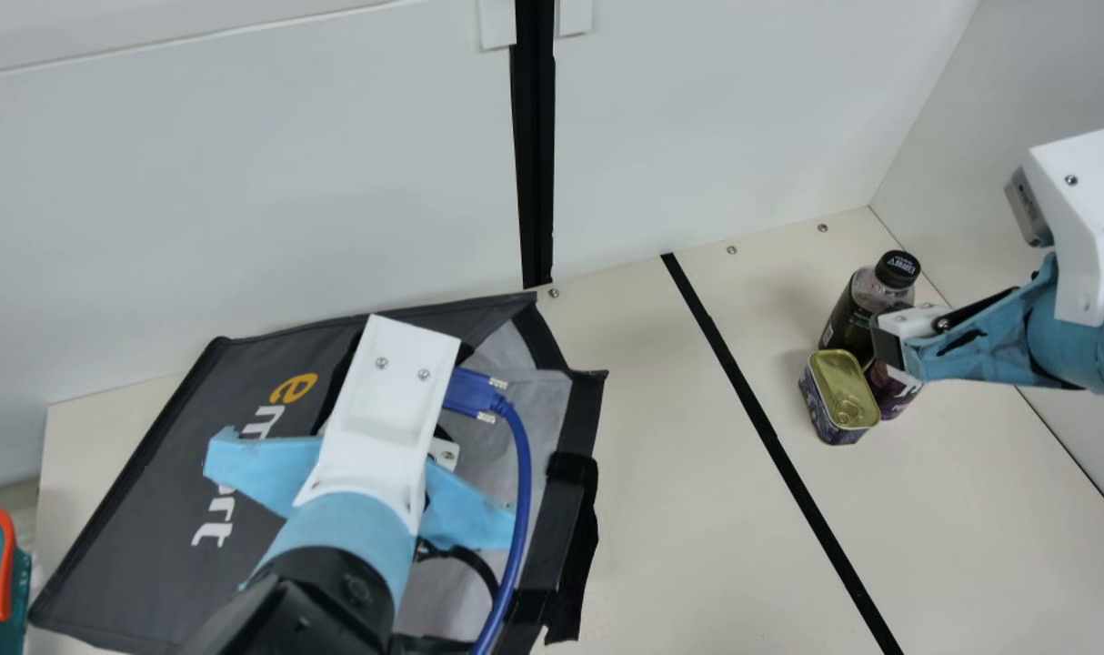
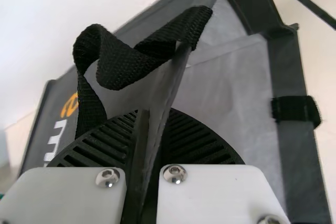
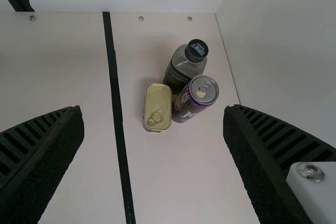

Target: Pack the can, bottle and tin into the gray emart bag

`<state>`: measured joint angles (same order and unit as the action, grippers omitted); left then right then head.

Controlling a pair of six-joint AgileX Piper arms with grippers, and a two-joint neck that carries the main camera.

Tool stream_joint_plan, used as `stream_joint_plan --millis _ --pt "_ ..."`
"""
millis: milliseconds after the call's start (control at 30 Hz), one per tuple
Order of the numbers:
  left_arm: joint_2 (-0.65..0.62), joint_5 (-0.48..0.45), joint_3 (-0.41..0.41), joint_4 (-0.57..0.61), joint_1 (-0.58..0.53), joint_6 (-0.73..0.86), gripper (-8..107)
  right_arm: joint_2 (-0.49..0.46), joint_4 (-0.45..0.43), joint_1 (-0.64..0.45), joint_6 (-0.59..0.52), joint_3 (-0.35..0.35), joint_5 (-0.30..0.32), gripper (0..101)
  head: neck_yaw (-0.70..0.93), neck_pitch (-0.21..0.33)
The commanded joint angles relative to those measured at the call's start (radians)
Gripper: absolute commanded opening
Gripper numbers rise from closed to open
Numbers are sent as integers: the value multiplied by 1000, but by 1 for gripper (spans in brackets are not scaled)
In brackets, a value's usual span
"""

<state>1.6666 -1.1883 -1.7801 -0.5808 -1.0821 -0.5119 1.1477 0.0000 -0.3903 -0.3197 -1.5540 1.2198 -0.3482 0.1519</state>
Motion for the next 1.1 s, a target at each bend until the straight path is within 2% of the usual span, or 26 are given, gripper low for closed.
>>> stream_joint_plan --millis 0,600,1067 --pt "-1 15 6 26 9 -2 10 0 0 0 0 0 0 91 -1 23" --pt "-26 157 84 222 111 -1 10 0 0 0 0 0 0 91 -1 23" --pt "-45 270 137 422 198 38 10 0 0 0 0 0 0 91 -1 23"
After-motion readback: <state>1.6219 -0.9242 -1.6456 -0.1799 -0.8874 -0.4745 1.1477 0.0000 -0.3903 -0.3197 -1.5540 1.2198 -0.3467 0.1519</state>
